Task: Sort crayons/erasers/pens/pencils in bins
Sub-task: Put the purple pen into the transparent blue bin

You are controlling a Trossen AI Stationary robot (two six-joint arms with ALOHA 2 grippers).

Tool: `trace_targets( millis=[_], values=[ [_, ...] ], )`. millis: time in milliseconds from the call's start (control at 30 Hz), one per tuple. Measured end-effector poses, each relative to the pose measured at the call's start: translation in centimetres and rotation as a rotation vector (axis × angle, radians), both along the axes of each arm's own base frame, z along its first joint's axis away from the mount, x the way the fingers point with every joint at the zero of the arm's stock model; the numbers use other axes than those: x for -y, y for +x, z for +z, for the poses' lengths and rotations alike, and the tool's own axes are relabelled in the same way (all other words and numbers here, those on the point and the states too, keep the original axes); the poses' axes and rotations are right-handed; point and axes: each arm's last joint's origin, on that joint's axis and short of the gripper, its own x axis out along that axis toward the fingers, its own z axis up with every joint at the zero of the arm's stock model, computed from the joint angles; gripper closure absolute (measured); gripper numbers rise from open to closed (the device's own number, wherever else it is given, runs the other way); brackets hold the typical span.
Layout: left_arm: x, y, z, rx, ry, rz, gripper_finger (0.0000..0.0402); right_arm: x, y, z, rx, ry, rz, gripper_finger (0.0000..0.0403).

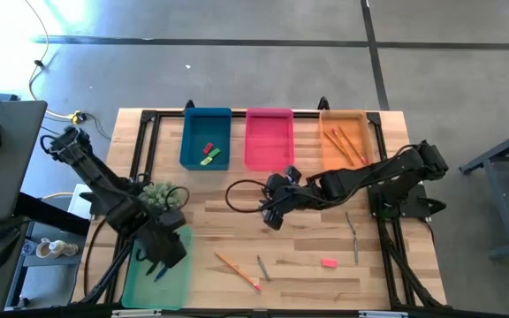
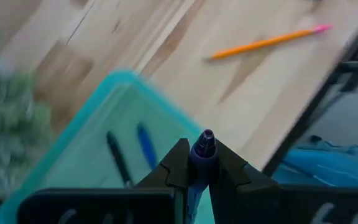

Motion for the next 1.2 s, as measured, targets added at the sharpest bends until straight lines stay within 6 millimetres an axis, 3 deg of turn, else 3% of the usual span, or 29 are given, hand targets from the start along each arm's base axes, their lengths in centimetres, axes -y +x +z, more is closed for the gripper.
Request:
trace_targets(
  millis=[267, 600, 833, 1200],
  values=[
    [1.1, -1.9, -3.3, -0.09, -0.041, 0.15, 0.0385, 0.2, -0.2, -0.3, -0.043, -0.008, 0.015, 0.023],
    [0.9, -2.4, -6.8, -0.179, -0.051, 0.231, 0.0385, 0.2, -0.4, -0.4, -0.072, -0.007, 0.023, 0.023],
    [0.7, -2.1, -7.2, -0.191, -0.049, 0.235, 0.0365, 0.2, -0.7, -0.6, -0.104, -0.015, 0.023, 0.023],
    [0.5, -1.6, -7.2, -0.187, -0.062, 0.221, 0.0285, 0.3, -0.8, -0.8, -0.126, -0.021, 0.023, 0.023]
  ],
)
